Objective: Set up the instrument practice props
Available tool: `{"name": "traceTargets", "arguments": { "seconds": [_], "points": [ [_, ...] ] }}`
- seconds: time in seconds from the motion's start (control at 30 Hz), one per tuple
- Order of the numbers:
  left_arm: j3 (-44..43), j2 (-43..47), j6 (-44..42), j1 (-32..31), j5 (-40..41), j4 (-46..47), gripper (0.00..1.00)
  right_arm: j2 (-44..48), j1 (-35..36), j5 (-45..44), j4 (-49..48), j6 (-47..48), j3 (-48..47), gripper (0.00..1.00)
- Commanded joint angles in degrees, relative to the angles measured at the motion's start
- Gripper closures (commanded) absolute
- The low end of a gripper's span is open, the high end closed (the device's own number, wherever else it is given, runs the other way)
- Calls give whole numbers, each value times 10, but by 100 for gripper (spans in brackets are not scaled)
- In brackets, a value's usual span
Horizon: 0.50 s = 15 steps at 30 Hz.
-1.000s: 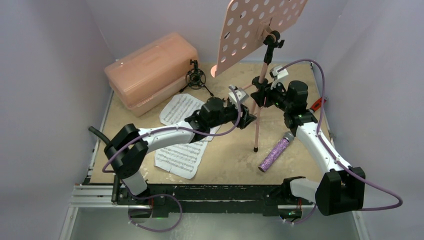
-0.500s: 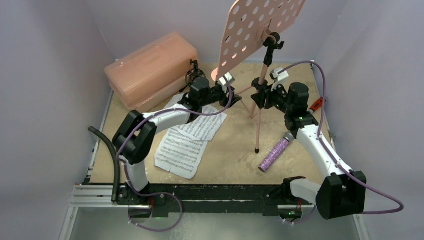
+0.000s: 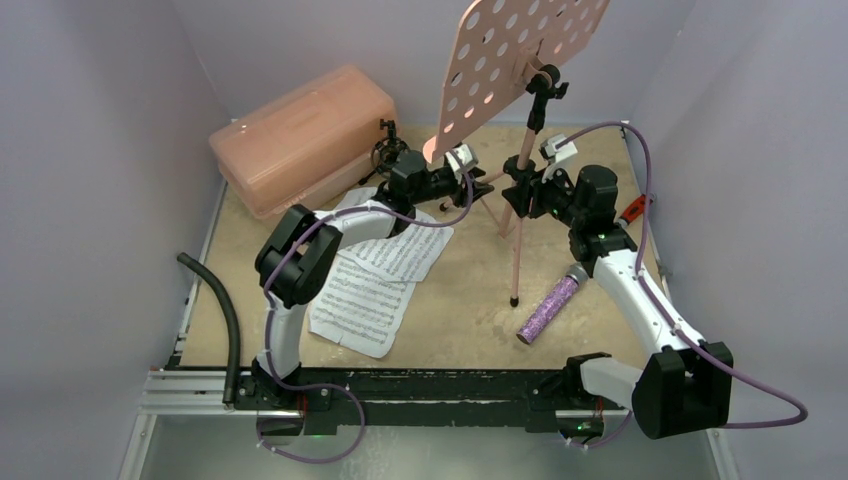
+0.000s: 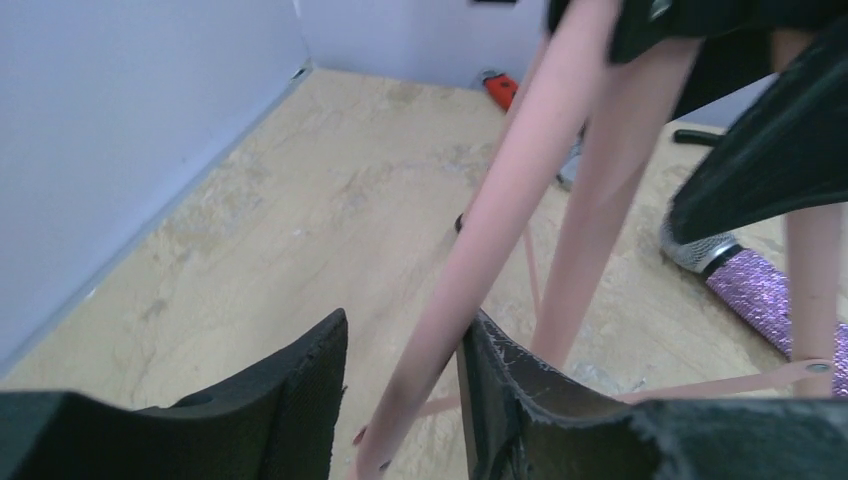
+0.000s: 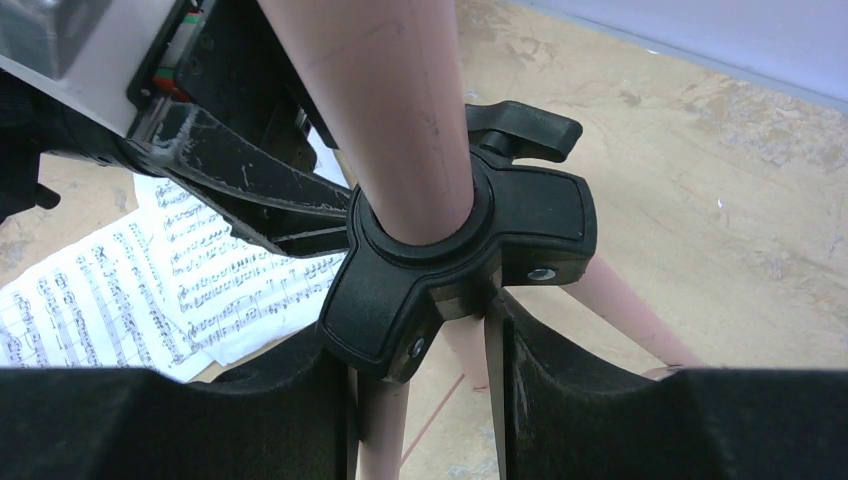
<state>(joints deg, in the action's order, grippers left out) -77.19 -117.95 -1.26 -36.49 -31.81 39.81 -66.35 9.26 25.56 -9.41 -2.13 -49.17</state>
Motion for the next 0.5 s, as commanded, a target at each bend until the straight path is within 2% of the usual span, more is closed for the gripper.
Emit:
{"name": "traceTargets", "arguments": {
  "seconds": [0.0, 0.1, 0.3, 0.47],
  "points": [
    [-37, -5, -18, -1, -38, 61, 61, 0, 7, 48, -12, 2, -12, 100],
    [-42, -7, -16, -2, -45, 64, 70, -5, 7, 48, -13, 3, -17, 100],
    [-30, 1, -9, -2, -51, 62, 98, -20, 7, 49, -14, -3, -33, 100],
    [2, 30, -16, -2, -23, 60, 100, -35, 7, 47, -15, -3, -48, 100]
  ]
}}
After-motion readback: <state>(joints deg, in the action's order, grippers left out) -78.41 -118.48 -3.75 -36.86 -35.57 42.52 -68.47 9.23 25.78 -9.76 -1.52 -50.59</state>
